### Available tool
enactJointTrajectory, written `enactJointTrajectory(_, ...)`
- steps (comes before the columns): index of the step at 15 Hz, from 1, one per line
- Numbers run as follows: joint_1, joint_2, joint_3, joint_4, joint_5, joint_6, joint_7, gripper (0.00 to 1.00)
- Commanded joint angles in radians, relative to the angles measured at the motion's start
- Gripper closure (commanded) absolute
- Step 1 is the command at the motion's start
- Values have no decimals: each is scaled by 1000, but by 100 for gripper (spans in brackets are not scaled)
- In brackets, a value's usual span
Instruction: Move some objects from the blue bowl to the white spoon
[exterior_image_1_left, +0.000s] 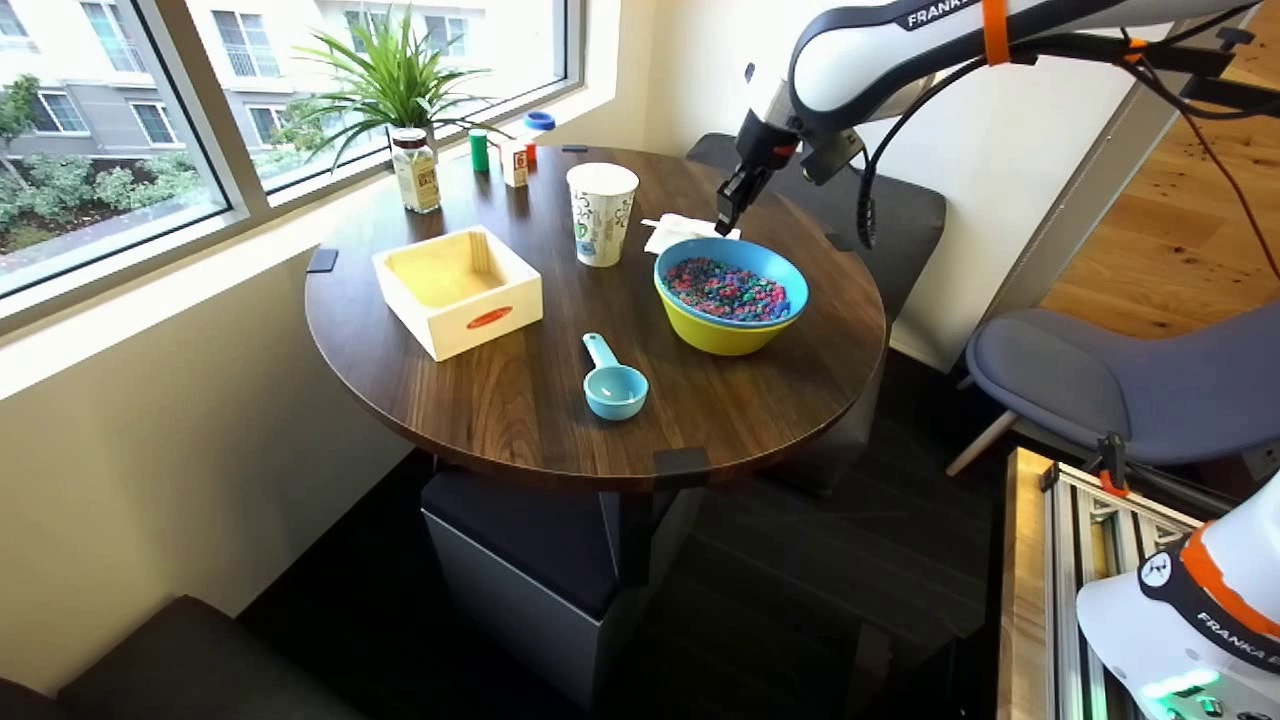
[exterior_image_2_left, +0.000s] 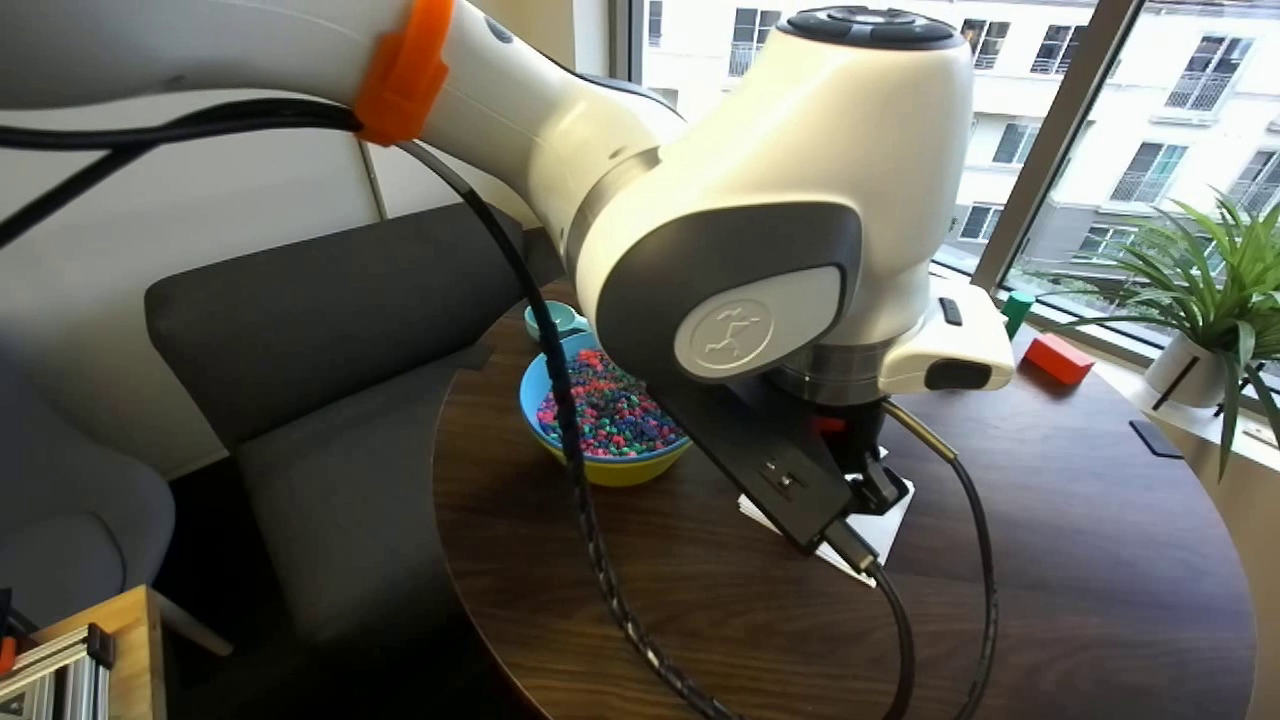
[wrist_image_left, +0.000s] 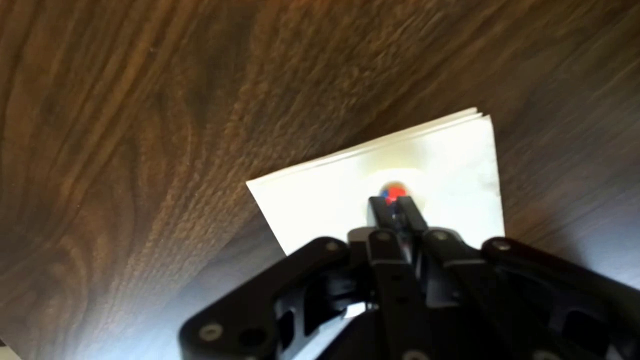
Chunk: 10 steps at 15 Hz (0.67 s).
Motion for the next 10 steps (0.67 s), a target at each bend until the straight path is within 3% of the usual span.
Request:
enactJointTrajectory(1,-14,23,18,16,29,18,-26,98)
enactJointTrajectory(10,-17,43,28,34,39,15,-37,98)
